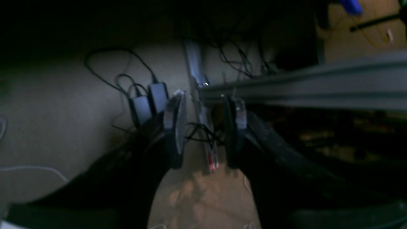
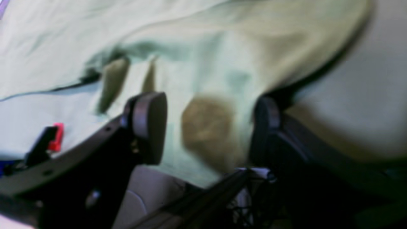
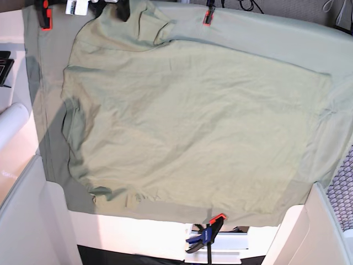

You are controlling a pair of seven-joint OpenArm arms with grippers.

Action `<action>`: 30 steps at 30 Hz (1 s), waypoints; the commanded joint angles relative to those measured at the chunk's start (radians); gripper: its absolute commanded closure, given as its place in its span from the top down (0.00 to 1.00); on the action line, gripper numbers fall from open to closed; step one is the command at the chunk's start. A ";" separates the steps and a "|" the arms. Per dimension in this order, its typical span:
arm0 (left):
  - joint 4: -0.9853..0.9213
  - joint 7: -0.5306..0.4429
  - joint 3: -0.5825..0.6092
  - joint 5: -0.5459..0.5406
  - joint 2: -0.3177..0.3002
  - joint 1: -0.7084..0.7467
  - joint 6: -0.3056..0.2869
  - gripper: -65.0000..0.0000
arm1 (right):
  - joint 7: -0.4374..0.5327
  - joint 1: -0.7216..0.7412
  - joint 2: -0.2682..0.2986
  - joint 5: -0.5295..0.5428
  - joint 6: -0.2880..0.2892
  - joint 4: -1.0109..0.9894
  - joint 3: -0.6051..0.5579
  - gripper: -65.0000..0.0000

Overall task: Fold the T-shirt properly
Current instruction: 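Lower both grippers to the shirt's collar-side edge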

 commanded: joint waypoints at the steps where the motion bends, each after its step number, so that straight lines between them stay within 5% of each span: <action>1: 0.028 0.006 -0.035 -0.042 -0.009 0.017 -0.017 0.35 | 0.016 -0.003 0.004 0.005 0.011 0.011 -0.002 0.59; 7: 0.102 0.056 -0.184 -0.154 -0.059 0.015 -0.017 0.36 | 0.021 0.008 -0.008 0.007 0.007 0.003 -0.007 0.57; 14: 0.127 0.118 -0.310 -0.237 -0.162 -0.020 -0.017 0.51 | 0.058 0.039 -0.008 -0.064 0.011 -0.056 -0.007 0.00; 18: 0.127 0.126 -0.338 -0.246 -0.209 -0.069 0.034 0.52 | 0.058 0.055 -0.008 -0.109 0.021 -0.064 -0.007 0.00; 23: 0.086 0.169 -0.325 -0.159 -0.242 -0.231 0.225 0.52 | 0.058 0.082 -0.008 -0.109 0.035 -0.064 -0.007 0.00; 30: -0.199 0.175 -0.220 -0.175 -0.308 -0.470 0.232 0.52 | 0.058 0.106 -0.008 -0.109 0.035 -0.064 -0.007 0.00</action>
